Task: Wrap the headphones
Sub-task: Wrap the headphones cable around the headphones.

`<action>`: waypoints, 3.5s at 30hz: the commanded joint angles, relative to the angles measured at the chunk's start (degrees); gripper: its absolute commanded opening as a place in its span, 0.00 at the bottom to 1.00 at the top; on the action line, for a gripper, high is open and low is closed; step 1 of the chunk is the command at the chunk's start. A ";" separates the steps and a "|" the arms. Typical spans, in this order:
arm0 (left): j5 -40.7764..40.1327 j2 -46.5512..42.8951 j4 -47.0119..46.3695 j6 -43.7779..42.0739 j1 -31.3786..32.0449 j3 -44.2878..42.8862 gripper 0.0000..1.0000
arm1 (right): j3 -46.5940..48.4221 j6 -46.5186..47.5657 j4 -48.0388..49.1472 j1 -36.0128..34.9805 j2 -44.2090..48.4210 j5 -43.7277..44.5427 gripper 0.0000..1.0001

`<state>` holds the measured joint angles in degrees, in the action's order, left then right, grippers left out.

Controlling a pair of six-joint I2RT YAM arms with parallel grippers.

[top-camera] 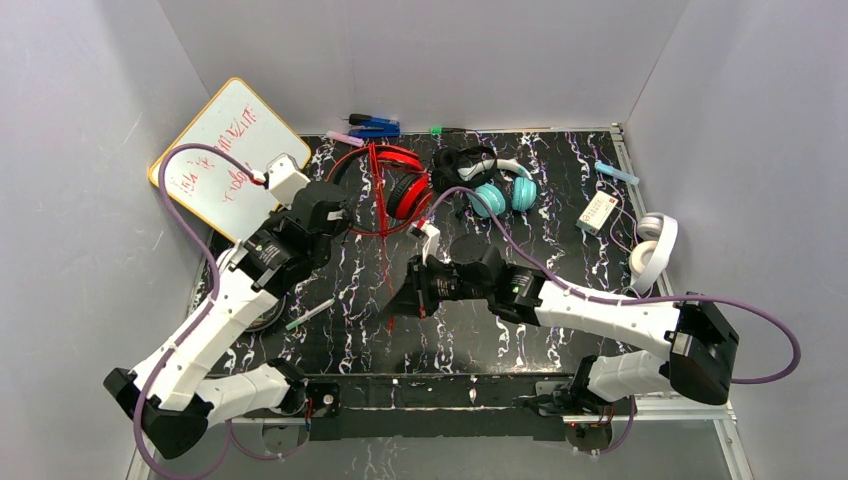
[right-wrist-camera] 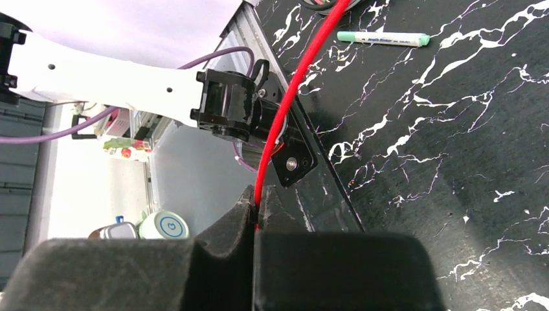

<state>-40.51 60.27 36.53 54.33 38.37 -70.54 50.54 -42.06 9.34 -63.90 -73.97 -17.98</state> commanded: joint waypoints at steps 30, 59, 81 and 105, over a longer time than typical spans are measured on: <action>10.53 -2.16 -7.10 -42.19 -0.09 14.52 0.00 | 35.23 20.72 -39.86 7.22 -14.65 13.91 0.06; 24.37 1.45 -1.94 -70.57 0.78 11.62 0.00 | 37.90 33.54 -48.58 7.41 -20.66 6.20 0.16; 33.97 3.37 -0.58 -64.94 1.65 5.32 0.00 | 40.15 34.47 -47.49 7.43 -23.58 8.30 0.20; 29.59 3.64 -6.50 -55.51 5.50 3.16 0.00 | 38.71 28.41 -43.62 6.64 -30.52 12.43 0.19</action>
<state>-20.62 65.91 37.43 4.27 37.78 -62.85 89.54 -14.55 -38.48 -55.88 -99.68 -7.18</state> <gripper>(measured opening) 0.118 0.194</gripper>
